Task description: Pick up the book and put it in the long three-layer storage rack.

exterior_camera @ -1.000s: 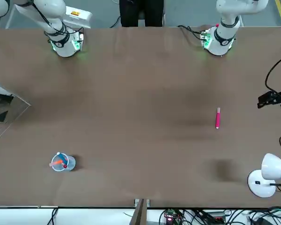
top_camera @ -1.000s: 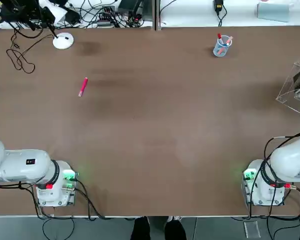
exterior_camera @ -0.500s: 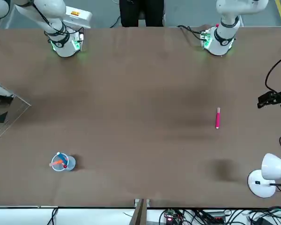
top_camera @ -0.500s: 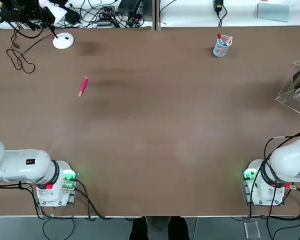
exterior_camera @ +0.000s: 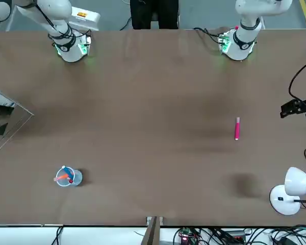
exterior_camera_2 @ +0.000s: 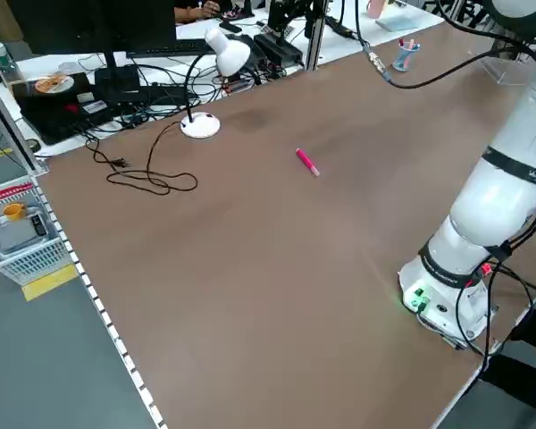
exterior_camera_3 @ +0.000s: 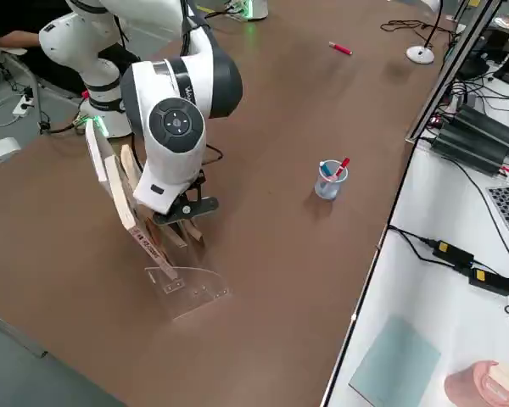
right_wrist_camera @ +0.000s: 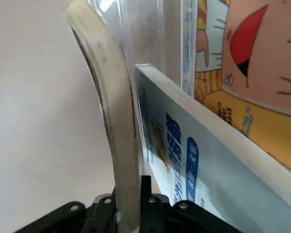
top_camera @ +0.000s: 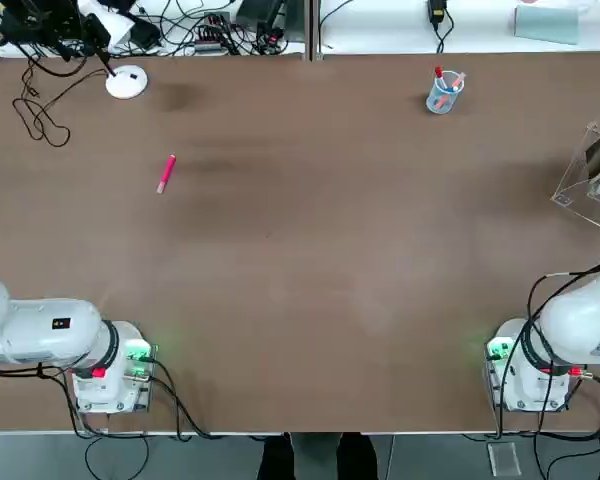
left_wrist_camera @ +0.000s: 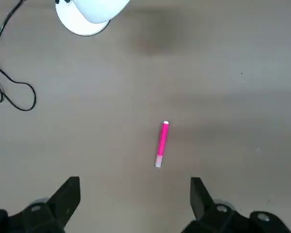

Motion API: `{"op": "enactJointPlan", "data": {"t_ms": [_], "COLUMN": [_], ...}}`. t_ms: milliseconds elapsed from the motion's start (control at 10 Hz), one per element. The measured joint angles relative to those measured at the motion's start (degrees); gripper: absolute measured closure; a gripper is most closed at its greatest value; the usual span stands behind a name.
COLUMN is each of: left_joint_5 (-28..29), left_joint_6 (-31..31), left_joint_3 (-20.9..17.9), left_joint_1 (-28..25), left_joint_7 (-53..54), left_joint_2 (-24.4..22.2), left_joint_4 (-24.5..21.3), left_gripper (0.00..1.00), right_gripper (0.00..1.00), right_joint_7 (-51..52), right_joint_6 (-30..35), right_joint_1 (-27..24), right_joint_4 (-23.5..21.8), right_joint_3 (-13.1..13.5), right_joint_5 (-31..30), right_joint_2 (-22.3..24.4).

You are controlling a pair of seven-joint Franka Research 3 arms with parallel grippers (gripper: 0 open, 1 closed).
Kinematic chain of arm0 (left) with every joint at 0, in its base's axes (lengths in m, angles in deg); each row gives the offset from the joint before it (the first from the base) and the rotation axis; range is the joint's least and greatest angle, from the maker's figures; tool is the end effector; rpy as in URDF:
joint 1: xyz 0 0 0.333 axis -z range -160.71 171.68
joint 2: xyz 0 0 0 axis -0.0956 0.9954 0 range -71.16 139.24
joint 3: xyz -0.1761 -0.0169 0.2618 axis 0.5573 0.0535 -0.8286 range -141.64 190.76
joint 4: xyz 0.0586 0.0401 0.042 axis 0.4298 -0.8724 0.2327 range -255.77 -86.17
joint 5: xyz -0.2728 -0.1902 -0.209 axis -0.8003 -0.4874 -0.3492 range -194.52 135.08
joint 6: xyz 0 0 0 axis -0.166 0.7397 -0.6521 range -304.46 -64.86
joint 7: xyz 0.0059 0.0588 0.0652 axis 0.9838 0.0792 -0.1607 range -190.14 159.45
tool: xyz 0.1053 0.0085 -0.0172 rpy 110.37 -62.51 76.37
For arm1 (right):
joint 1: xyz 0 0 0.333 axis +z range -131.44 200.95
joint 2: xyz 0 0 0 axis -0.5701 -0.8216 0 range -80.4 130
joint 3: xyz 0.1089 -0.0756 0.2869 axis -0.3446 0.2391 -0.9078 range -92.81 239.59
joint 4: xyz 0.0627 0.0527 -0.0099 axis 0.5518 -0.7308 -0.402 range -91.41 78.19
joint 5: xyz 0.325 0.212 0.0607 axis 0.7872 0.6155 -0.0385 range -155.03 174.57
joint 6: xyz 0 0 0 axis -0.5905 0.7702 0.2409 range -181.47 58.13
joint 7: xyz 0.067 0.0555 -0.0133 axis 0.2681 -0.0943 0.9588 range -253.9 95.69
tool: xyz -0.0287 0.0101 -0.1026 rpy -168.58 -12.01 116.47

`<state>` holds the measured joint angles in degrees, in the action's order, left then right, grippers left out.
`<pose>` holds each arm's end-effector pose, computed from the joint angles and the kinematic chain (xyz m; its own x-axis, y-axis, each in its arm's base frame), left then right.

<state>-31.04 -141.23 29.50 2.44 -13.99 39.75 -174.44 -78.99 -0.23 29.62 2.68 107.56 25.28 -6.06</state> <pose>0.5954 -0.0196 0.5438 0.9985 -0.0516 0.0167 -0.0520 -0.9982 0.0307 0.5515 -0.3293 0.3939 0.6887 -0.5988 -0.4088 -0.6442 -0.7641 0.0339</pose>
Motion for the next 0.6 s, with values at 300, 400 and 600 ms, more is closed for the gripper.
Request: {"op": "enactJointPlan", "data": {"t_ms": [300, 400, 600], "left_joint_5": [0.0, 0.0, 0.0], "left_joint_6": [0.0, 0.0, 0.0], "left_joint_3": [0.0, 0.0, 0.0], "left_joint_1": [0.0, 0.0, 0.0], "left_joint_7": [0.0, 0.0, 0.0], "left_joint_2": [0.0, 0.0, 0.0], "left_joint_4": [0.0, 0.0, 0.0], "left_gripper": [0.00, 0.00, 0.00], "right_gripper": [0.85, 0.85, 0.85], "right_joint_7": [0.0, 0.0, 0.1], "right_joint_6": [-0.6, -0.7, -1.3], "right_joint_1": [0.0, 0.0, 0.0], "right_joint_4": [0.4, 0.7, 1.2], "right_joint_3": [0.0, 0.0, -0.1], "right_joint_5": [0.3, 0.3, 0.5], "right_joint_2": [-0.6, -0.9, -1.5]}}
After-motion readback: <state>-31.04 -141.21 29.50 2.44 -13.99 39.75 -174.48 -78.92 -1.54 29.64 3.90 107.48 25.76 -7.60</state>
